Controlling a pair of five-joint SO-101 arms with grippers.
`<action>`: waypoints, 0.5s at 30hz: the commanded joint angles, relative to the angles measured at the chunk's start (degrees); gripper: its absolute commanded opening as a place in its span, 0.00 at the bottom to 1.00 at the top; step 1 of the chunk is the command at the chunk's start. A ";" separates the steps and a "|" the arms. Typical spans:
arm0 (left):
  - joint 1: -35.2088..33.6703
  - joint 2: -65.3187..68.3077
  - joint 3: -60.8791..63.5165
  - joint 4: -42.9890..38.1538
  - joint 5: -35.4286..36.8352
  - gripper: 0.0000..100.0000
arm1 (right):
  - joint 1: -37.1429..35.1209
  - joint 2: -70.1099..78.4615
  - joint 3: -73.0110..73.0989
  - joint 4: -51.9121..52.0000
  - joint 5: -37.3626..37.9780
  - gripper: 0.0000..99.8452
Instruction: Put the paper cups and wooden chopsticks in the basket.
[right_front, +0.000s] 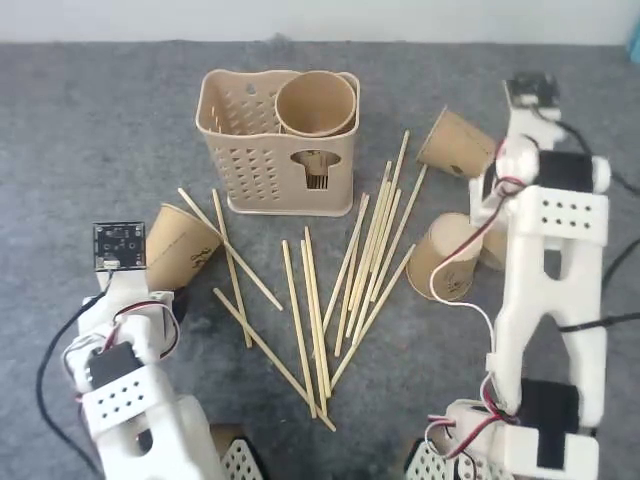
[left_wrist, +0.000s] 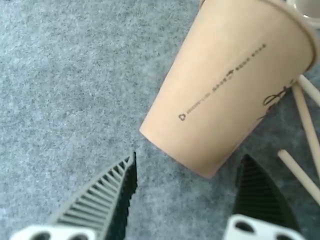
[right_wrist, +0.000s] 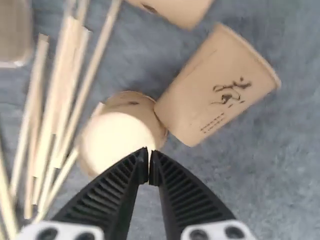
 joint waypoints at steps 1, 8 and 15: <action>0.62 -0.97 -0.22 -1.14 -0.53 0.30 | -0.04 -3.38 9.05 -6.81 2.81 0.02; 0.62 -0.88 -0.22 -1.05 -0.53 0.30 | 1.63 -3.21 16.26 -12.62 3.25 0.02; 0.62 -0.97 -0.22 -0.97 -0.53 0.30 | 9.80 -3.38 20.48 -13.58 10.11 0.02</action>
